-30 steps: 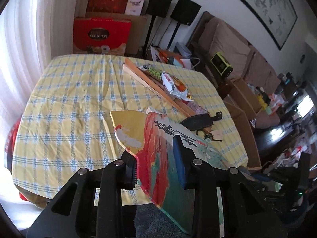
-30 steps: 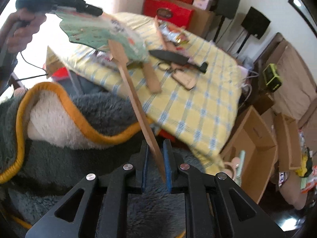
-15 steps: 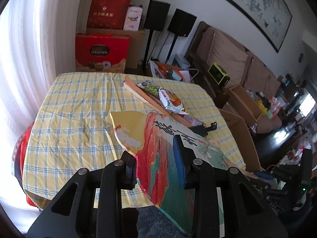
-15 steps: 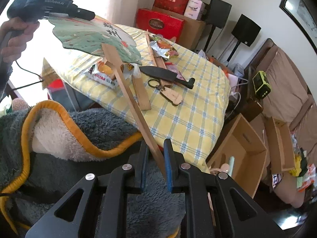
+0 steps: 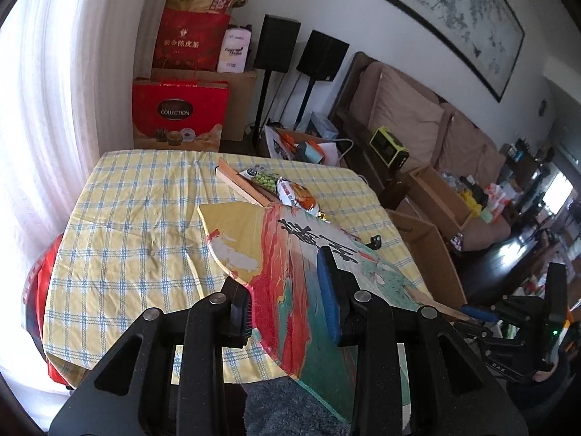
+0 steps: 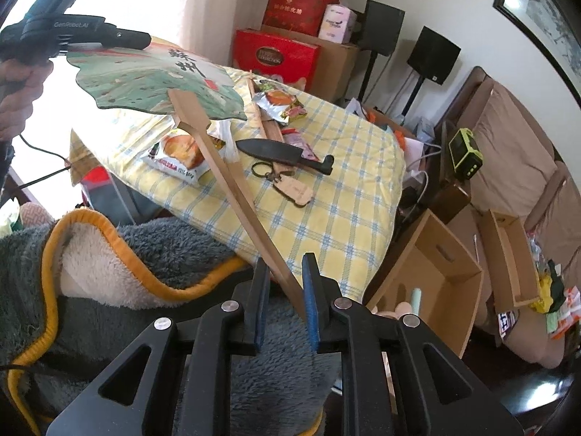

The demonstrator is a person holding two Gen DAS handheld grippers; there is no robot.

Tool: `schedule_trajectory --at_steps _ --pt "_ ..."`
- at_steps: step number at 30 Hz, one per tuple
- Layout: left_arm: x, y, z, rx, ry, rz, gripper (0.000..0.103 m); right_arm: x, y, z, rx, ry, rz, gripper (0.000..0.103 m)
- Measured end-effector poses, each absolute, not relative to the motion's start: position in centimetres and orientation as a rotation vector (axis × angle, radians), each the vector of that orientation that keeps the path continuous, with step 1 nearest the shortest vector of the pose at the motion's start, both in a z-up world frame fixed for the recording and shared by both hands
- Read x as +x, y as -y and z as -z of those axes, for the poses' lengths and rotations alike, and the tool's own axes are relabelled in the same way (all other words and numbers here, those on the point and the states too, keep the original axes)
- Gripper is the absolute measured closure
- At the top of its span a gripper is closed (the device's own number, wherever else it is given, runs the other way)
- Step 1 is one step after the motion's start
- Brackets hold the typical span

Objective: Organize objects

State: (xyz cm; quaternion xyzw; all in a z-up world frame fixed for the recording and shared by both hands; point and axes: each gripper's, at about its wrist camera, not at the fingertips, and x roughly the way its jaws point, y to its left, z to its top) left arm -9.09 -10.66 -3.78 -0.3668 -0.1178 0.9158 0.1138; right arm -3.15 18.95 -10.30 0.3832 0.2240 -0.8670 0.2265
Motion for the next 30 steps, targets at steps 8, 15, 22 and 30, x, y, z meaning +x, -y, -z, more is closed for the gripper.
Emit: schedule_trajectory --at_steps 8,15,22,30 --pt "-8.7 10.0 2.8 -1.068 0.295 -2.699 0.074 -3.1 -19.4 10.3 1.037 -0.581 2.386 0.087" --pt "-8.9 8.9 1.5 -1.065 0.247 -2.710 0.074 -3.0 -20.0 10.3 1.001 -0.541 2.421 0.087" --pt "-9.3 5.6 -0.6 -1.054 0.128 -2.720 0.074 -2.9 -22.3 10.6 0.980 -0.432 2.465 0.087" --pt "-9.6 2.5 -1.8 -1.042 0.054 -2.713 0.074 -2.4 -24.6 10.5 0.952 -0.369 2.510 0.086"
